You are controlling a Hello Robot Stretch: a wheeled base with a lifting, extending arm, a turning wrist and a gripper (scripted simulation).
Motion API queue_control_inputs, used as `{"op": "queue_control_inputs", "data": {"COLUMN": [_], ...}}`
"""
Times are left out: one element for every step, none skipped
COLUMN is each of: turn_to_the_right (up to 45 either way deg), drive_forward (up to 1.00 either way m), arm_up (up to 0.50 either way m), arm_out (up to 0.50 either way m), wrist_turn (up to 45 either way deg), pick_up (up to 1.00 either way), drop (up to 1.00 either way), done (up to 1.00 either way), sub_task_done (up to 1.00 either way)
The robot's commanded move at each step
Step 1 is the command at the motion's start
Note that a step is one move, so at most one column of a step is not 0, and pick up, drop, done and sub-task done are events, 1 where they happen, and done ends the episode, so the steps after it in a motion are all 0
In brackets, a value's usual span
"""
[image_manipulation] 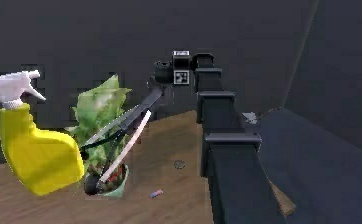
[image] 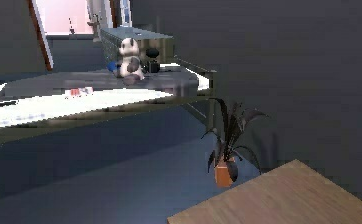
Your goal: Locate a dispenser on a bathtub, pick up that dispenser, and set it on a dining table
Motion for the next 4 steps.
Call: {"op": "queue_control_inputs", "data": {"turn_to_the_right": [0.0, 0.0, 0.0, 0.0], "drive_forward": [0.0, 0.0, 0.0, 0.0], "arm_up": [0.0, 0.0, -0.04, -0.32], "arm_out": [0.0, 0.0, 0.0, 0.0], "wrist_turn": [45.0, 42.0, 0.0, 0.0], "pick_up": [0.0, 0.0, 0.0, 0.0], "drop": [0.0, 0.0, 0.0, 0.0], "done": [0.0, 0.0, 0.0, 0.0], "sub_task_done": [0.0, 0.0, 0.0, 0.0]}}
